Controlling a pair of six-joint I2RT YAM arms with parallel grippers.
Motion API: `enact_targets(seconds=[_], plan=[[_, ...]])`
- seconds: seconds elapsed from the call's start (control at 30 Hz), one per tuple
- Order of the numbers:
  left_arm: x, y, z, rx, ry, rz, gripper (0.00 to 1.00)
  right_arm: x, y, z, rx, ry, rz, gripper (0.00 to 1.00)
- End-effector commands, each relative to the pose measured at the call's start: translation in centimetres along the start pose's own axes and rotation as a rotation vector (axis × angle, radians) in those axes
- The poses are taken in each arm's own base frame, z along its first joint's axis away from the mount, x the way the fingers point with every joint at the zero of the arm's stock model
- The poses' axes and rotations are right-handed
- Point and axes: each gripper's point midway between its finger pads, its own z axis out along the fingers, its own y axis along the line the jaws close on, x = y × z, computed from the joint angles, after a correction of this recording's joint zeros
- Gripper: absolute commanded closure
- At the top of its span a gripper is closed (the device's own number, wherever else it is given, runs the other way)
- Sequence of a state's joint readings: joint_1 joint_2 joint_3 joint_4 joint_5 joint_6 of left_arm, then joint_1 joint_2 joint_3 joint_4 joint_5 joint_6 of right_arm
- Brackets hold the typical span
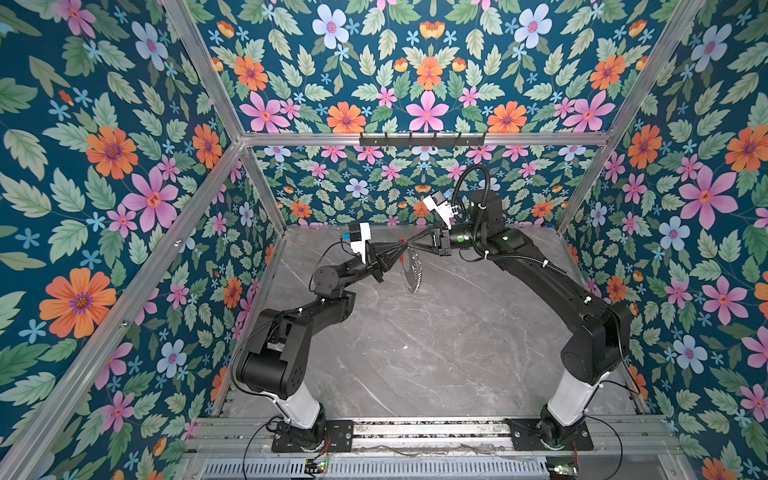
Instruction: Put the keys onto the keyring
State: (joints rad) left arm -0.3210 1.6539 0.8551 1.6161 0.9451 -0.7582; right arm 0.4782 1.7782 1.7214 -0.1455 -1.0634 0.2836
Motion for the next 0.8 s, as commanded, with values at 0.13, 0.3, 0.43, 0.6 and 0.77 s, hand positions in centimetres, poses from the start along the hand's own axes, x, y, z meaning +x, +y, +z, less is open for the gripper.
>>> enact_targets(seconds=[0.13,0.3,0.43,0.6,0.77], plan=[[-1.1,-0.7,0.0,0.023,-0.033,0.044,1.0,-0.4,0.6,0.0,-0.018,-0.004,-0.031,0.95],[-0.9,-0.5,0.0,0.021,-0.032,0.042,1.0,-0.4,0.7,-0.1,-0.01,-0.003,-0.037,1.0],[-0.6,-0.3,0.0,0.02,-0.025,0.039,1.0,-0.1,0.1,-0.2,0.027,0.018,-0.044,1.0],[-0.7,-0.3,-0.5,0.025,0.004,0.065,0.86,1.2,-1.2,-0.3,0.105,0.077,-0.053,1.0],[1.3,0.8,-1.3,-0.023,0.174,0.111,0.8,3.2,-2.7,-0.5,0.214,0.182,-0.099,1.0]])
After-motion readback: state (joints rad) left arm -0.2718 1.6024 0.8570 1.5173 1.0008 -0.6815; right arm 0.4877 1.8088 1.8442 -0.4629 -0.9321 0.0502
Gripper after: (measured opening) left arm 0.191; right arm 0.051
